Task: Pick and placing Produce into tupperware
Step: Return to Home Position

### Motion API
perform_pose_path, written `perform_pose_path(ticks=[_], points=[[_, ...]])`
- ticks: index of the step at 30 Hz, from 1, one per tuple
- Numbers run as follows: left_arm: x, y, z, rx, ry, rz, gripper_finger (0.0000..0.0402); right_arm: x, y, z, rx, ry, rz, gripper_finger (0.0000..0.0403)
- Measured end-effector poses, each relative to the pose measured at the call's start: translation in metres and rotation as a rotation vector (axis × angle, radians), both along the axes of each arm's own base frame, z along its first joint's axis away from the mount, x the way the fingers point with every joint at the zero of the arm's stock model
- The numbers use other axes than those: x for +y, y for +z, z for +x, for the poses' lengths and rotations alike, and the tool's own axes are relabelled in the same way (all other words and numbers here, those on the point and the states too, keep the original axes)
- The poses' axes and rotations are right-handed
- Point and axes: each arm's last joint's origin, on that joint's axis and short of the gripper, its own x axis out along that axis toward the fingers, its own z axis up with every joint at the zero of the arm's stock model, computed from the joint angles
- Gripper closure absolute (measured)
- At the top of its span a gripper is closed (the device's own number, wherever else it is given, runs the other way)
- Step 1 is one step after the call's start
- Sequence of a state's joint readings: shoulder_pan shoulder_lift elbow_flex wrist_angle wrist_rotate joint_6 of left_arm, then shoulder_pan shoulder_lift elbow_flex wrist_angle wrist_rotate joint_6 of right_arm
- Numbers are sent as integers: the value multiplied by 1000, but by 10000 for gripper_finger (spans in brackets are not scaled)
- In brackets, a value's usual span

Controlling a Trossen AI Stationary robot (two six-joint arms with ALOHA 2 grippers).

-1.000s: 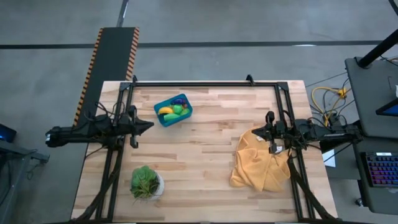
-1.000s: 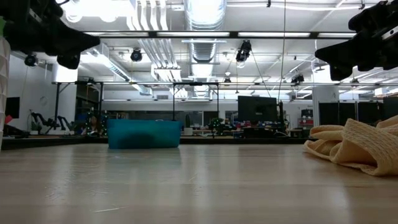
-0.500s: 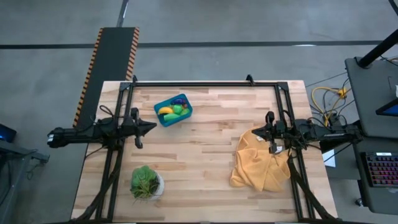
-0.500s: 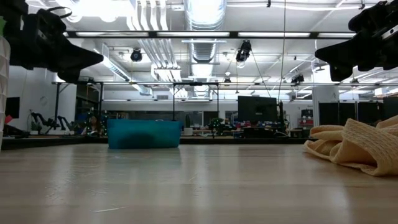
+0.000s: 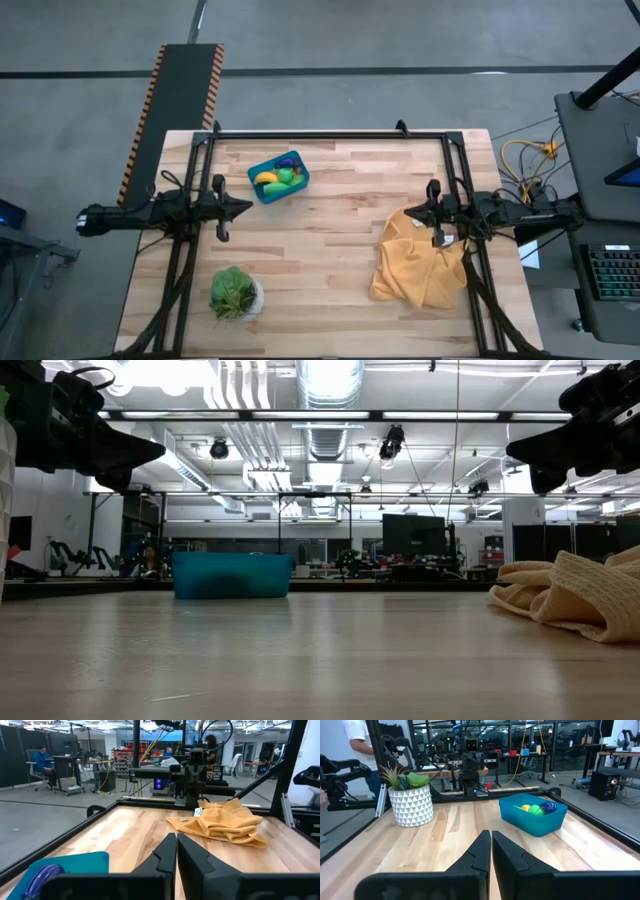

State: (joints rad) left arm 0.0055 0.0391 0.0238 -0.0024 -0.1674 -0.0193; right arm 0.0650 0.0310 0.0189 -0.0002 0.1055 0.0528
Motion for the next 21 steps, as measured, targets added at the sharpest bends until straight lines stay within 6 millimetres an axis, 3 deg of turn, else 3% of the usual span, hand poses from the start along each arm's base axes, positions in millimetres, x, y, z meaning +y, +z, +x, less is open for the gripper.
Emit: perform_pose_path(ticks=[10,21], points=[[0,0,0,1,-14,0,401,0,-1,1,24,3,-141,394],[-2,-1,0,7,-56,-1,401,-1,2,1,-13,-49,-82,394]])
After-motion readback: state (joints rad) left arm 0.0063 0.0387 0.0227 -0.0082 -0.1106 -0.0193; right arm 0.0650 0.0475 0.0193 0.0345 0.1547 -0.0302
